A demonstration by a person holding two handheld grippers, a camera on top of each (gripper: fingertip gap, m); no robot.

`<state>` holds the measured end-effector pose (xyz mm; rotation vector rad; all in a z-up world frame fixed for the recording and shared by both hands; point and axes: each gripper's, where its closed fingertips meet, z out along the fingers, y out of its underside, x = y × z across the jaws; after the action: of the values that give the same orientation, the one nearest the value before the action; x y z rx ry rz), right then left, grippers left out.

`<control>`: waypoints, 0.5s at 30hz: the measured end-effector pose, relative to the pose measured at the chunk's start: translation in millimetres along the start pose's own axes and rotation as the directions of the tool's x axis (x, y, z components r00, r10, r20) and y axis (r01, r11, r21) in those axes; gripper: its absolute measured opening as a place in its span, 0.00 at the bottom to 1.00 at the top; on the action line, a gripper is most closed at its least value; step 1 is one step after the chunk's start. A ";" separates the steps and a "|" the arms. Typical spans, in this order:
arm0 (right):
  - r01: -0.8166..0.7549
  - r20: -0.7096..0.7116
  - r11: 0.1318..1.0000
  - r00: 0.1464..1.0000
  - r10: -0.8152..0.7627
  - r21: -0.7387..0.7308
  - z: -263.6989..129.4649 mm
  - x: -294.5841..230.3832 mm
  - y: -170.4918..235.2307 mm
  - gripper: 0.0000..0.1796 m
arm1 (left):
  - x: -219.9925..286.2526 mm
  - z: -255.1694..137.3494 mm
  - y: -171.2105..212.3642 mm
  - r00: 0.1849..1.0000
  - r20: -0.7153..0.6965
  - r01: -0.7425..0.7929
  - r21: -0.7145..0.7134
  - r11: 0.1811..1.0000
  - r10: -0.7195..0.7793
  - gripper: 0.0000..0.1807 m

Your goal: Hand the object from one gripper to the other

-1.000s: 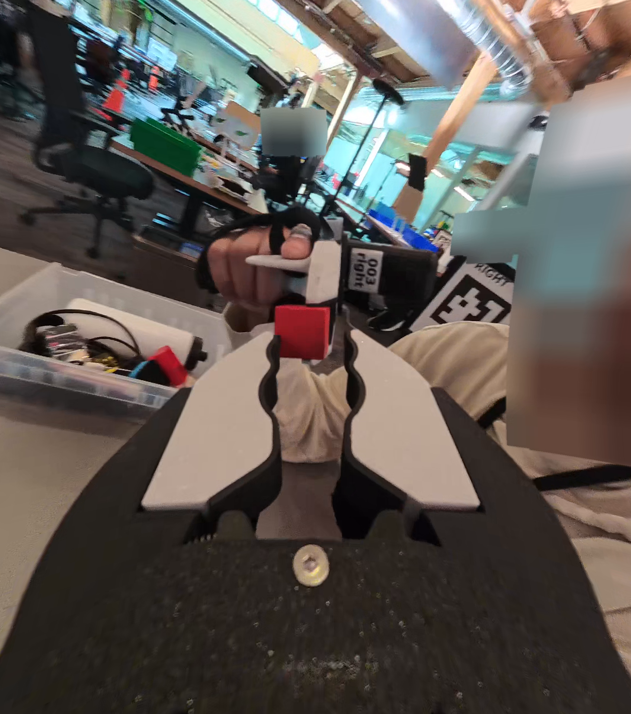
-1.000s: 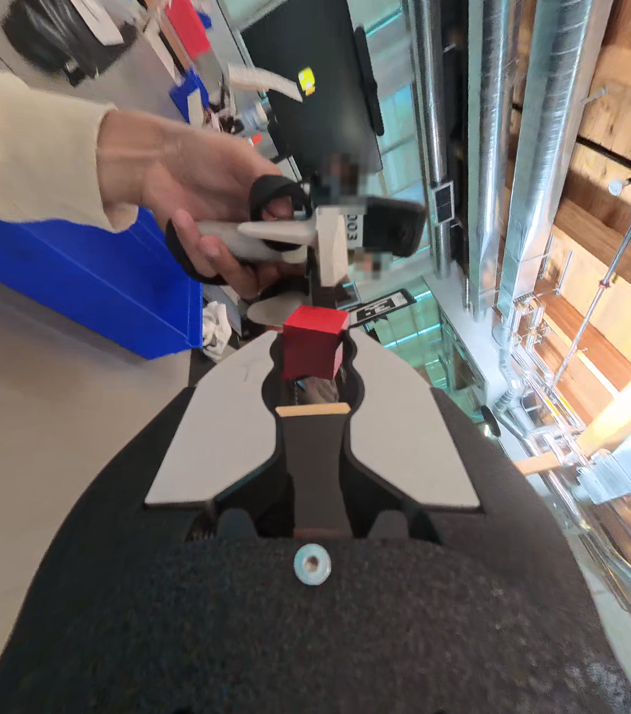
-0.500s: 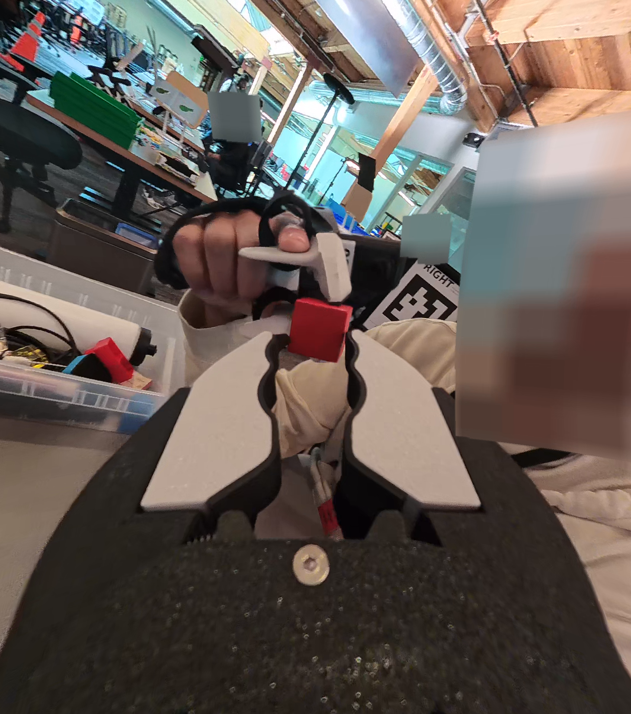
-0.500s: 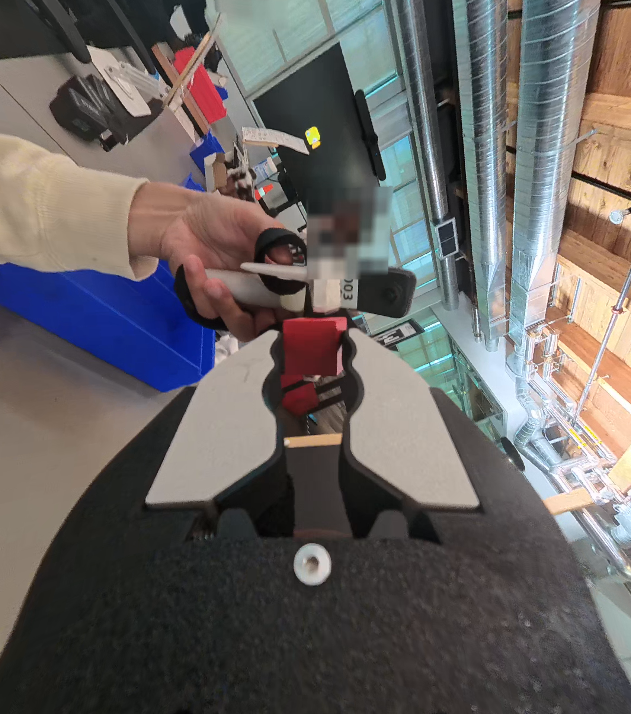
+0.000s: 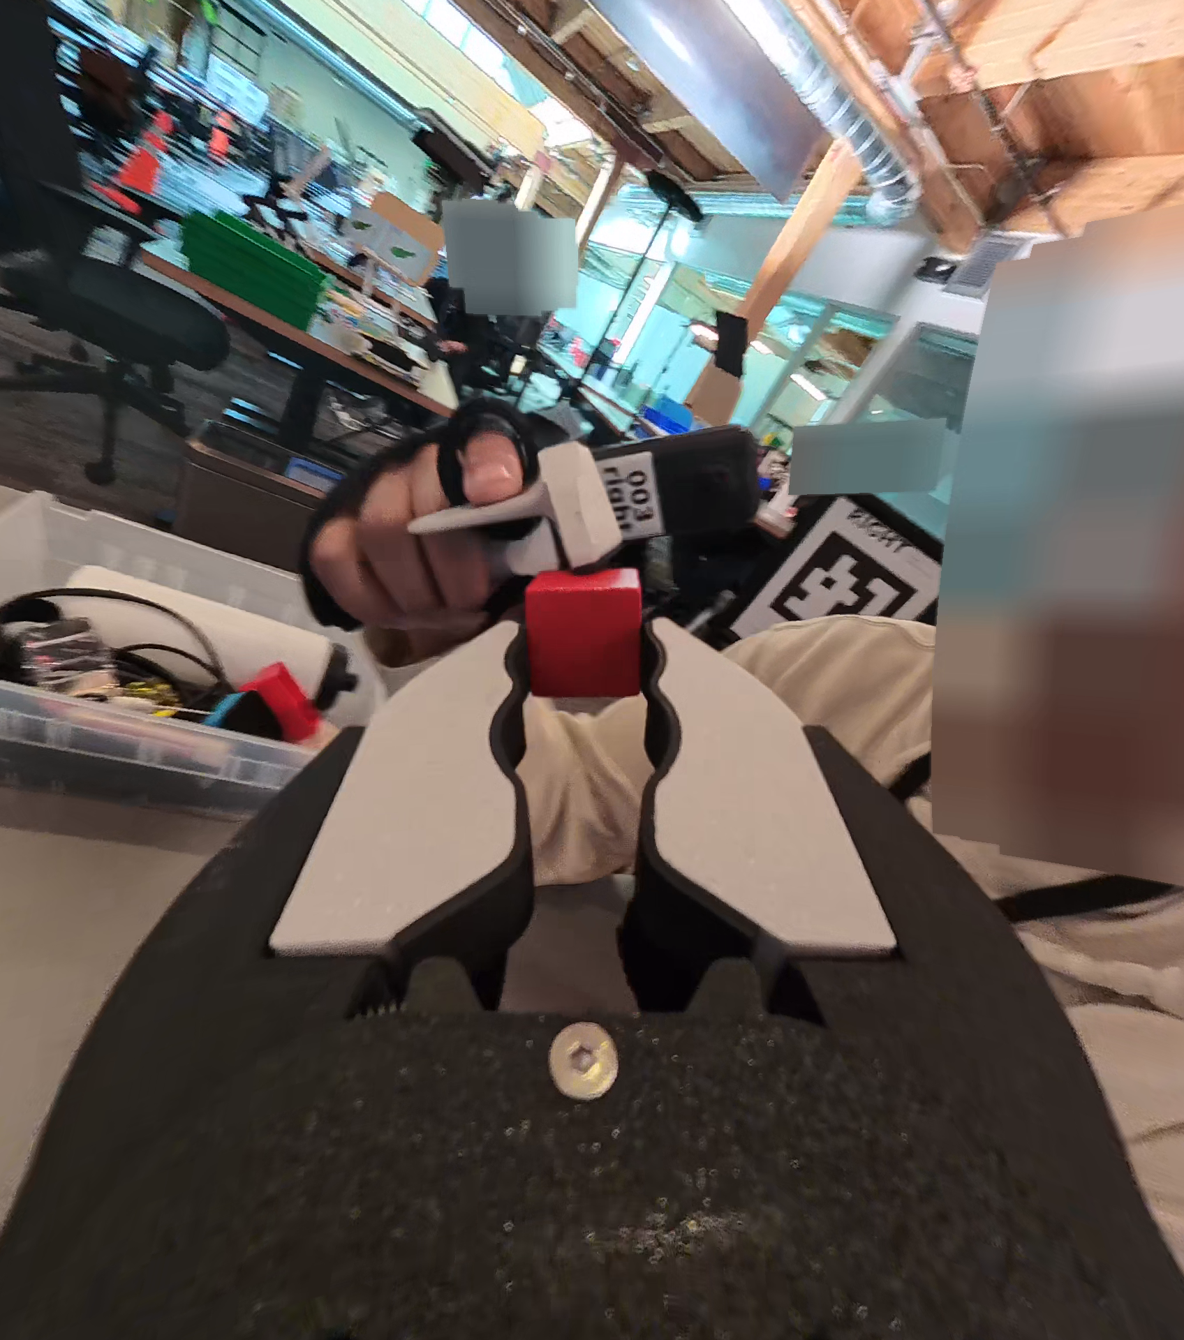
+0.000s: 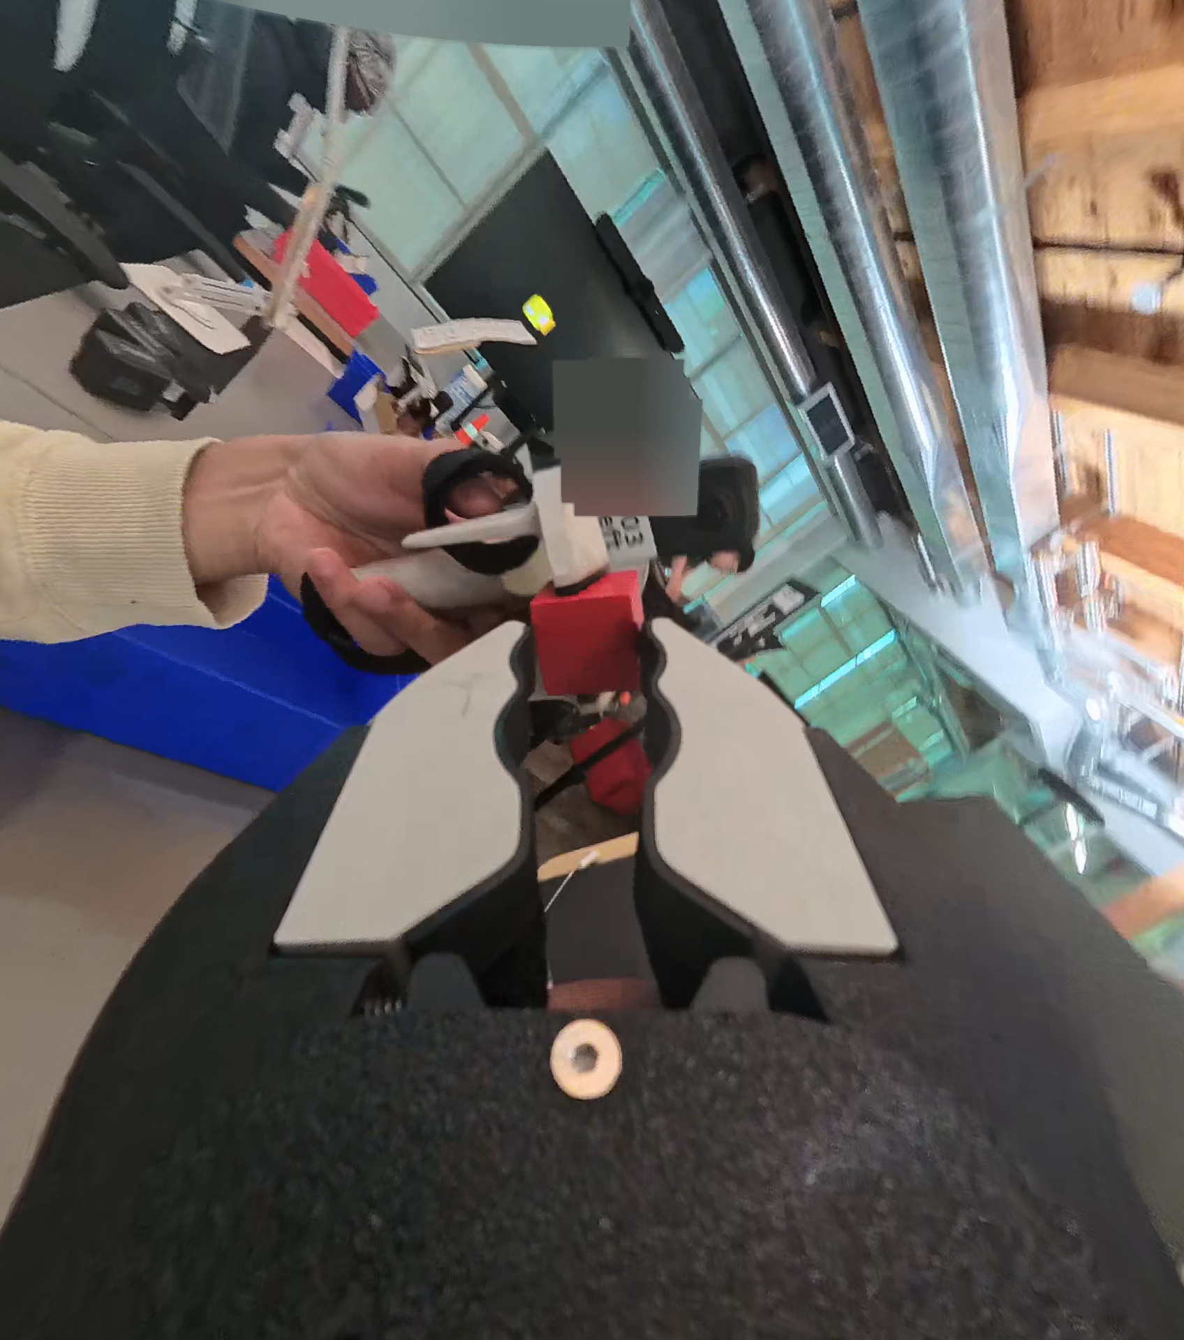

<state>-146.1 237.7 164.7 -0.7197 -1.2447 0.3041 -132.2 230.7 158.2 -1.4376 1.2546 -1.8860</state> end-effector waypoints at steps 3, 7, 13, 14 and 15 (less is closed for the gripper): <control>-0.185 -0.032 0.980 0.983 0.183 -0.074 0.6 8.1 9.5 0.15 | -22.4 -17.3 -9.1 0.970 0.222 -0.107 0.019 0.994 0.100 0.16; -0.583 0.107 0.810 0.802 0.587 -0.068 4.9 2.2 6.6 0.29 | -25.4 -41.3 -24.4 0.903 0.358 -0.272 0.044 0.961 0.239 0.15; -0.788 0.160 0.615 0.608 0.777 0.008 16.5 16.3 15.5 0.30 | -15.1 -36.2 -18.3 0.875 0.344 -0.355 -0.025 0.935 0.341 0.15; -0.785 0.153 0.620 0.613 0.775 0.004 18.1 15.7 18.1 0.30 | -15.1 -32.7 -16.4 0.871 0.345 -0.358 -0.042 0.933 0.350 0.15; -0.787 0.149 0.617 0.611 0.778 0.006 19.4 15.8 19.1 0.28 | -15.2 -29.2 -14.4 0.867 0.345 -0.363 -0.059 0.930 0.360 0.16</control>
<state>-156.1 267.5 167.0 -1.1854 -0.9589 1.1455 -151.3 260.8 161.8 -1.3458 1.2332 -1.3169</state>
